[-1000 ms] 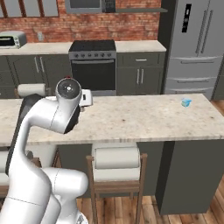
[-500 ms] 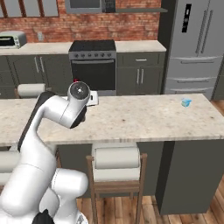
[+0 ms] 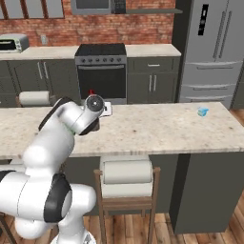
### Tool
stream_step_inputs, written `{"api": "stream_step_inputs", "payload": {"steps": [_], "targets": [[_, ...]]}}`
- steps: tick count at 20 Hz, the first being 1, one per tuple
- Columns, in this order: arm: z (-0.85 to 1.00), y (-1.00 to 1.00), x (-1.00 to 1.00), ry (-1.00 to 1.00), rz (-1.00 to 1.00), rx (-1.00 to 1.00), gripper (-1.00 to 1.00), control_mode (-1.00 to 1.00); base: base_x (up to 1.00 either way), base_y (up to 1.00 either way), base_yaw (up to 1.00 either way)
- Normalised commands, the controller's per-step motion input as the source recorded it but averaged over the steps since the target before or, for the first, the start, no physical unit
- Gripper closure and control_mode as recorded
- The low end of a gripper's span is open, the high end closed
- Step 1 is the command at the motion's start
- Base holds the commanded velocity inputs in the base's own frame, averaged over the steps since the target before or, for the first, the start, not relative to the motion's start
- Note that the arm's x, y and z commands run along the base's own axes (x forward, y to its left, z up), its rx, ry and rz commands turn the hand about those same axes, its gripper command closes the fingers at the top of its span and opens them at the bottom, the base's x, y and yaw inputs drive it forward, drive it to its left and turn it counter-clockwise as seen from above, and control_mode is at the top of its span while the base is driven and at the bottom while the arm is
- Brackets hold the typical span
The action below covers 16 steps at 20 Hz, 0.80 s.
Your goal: Open the cabinet directly in front. Then move the liquor and the cup to the dining counter with the candle on it.
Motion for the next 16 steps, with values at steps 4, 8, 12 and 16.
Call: {"api": "stream_step_inputs", "payload": {"steps": [4, 8, 12, 16], "targets": [[-0.39, 0.02, 0.32, -0.04, 0.02, 0.00, 1.00, -1.00, 0.00, 0.00, 0.00], [-0.31, -0.02, 0.00, -0.20, 0.00, 0.07, 1.00, -1.00, 0.00, 0.00, 0.00], [-0.01, -0.01, 0.00, -0.06, 0.00, 0.05, 1.00, -1.00, 0.00, 0.00, 0.00], [0.00, 0.00, 0.22, 0.00, 0.00, 0.00, 1.00, -1.00, 0.00, 0.00, 0.00]]}}
